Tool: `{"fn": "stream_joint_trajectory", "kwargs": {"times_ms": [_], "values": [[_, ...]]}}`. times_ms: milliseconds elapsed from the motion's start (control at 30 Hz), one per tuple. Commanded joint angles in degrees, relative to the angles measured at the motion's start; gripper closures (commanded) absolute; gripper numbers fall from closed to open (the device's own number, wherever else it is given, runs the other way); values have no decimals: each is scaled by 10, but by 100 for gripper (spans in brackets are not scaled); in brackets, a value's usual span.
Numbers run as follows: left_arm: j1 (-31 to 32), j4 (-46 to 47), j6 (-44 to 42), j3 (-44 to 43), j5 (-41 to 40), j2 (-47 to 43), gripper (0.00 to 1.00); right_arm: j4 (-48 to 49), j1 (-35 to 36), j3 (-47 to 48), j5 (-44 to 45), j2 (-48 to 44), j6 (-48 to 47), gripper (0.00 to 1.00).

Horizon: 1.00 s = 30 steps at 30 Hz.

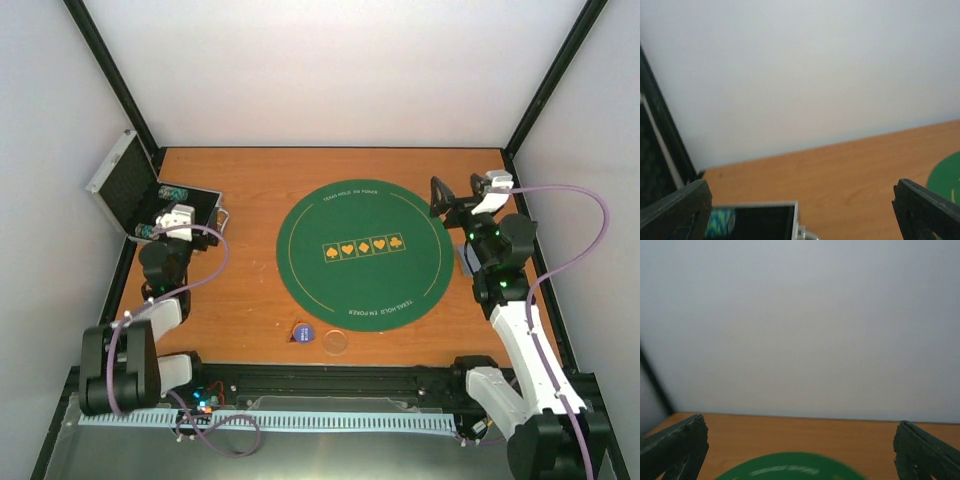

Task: Distribute texas hold em gaming equipment

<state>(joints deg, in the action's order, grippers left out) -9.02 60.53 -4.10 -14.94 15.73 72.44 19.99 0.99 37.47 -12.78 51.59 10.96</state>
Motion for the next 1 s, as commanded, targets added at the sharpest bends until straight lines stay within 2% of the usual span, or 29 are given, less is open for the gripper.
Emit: {"fn": "stream_joint_trajectory", "kwargs": {"times_ms": [0,67,133,233,367,467,533,700,967], "values": [[-4,-172,-52,-58,92,-97,0,-141,44,18,-112,-28,84,0],[-5,-311,-61,-127,117,-110,0,-209,113,44,-72,-28,70,0],[-5,-463,-55,-224,134,-102,0,-277,240,65,-1,-11,41,0],[-5,-635,-55,-308,165,-101,0,-370,384,94,112,47,28,0],[-4,-753,-85,-331,184,-149,0,-534,554,154,270,164,84,0],[-5,-826,-112,-334,199,-176,0,-627,652,196,321,229,146,0],[-5,-838,-108,-323,208,-180,0,-657,692,208,332,261,185,0],[-5,-802,-76,-283,166,-184,0,-666,740,221,297,347,239,0],[-4,-786,-62,-268,170,-164,0,-646,759,229,268,447,266,0]]}}
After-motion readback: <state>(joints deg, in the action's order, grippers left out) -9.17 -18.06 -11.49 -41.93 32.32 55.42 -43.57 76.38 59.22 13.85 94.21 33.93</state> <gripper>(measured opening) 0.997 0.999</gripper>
